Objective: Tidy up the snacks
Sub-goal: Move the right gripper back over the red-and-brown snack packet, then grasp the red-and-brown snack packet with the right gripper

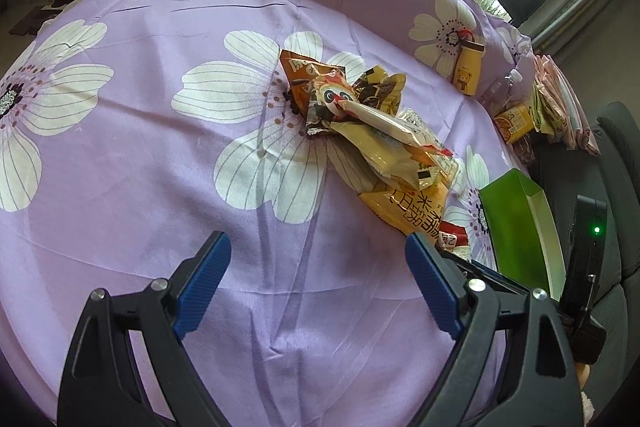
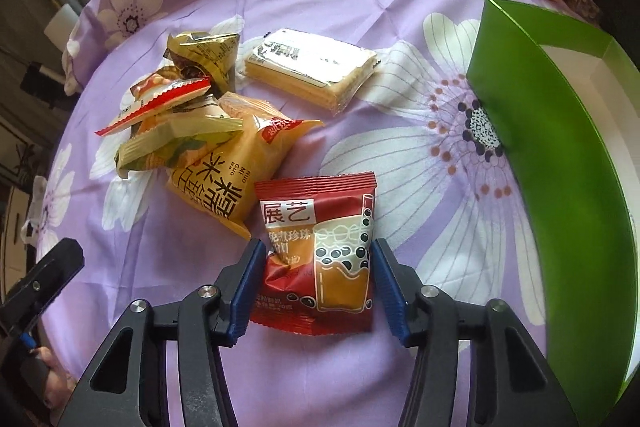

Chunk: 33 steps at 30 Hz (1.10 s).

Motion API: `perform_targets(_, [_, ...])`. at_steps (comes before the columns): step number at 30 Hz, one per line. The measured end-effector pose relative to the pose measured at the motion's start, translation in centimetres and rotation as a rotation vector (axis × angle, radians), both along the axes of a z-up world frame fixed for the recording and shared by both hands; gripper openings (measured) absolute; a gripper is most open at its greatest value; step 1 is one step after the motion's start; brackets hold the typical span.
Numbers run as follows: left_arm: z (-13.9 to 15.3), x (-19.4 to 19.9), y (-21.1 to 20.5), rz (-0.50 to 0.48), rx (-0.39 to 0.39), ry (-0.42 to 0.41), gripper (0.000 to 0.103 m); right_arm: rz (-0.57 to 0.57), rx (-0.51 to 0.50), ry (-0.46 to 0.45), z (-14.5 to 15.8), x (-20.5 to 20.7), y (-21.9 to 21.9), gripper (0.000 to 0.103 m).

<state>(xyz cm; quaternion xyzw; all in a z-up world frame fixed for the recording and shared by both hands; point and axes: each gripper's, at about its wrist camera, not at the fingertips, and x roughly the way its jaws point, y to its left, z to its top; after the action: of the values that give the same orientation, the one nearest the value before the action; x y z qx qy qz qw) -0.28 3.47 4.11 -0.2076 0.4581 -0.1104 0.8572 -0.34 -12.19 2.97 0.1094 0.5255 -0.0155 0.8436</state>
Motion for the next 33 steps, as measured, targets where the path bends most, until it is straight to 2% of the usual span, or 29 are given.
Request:
perform_targets(7, [0.2, -0.1, -0.3, -0.004, 0.013, -0.007, 0.090, 0.082, 0.079, 0.001, 1.2, -2.4, 1.0, 0.051])
perform_targets(12, [0.2, -0.1, -0.2, 0.001, 0.015, -0.010, 0.090, 0.174, 0.121, -0.003, 1.5, -2.9, 3.6, 0.051])
perform_targets(14, [0.3, -0.2, 0.0, 0.004, 0.008, -0.012, 0.090, 0.201, 0.134, 0.007, 1.6, -2.4, 4.4, 0.055])
perform_targets(17, [0.4, -0.3, 0.5, 0.008, -0.028, -0.014, 0.090, 0.188, 0.128, -0.013, 2.2, -2.1, 4.5, 0.055])
perform_targets(20, [0.7, -0.4, 0.7, 0.008, -0.056, -0.014, 0.089, 0.174, 0.200, -0.024, 2.9, -1.8, 3.6, 0.055])
perform_targets(24, [0.6, -0.7, -0.6, -0.047, -0.052, -0.003, 0.088, 0.115, 0.254, -0.043, 3.4, -1.4, 1.3, 0.055])
perform_targets(27, [0.1, -0.9, -2.0, -0.122, -0.101, 0.026, 0.083, 0.090, 0.294, -0.041, 3.0, -1.2, 0.0, 0.055])
perform_targets(30, [-0.4, -1.0, -3.5, -0.189, -0.159, 0.057, 0.071, 0.111, 0.343, -0.054, 2.4, -1.3, -0.7, 0.055])
perform_targets(33, [-1.0, -1.2, -5.1, -0.225, -0.126, 0.082, 0.057, 0.105, 0.365, -0.021, 1.2, -1.3, -0.9, 0.050])
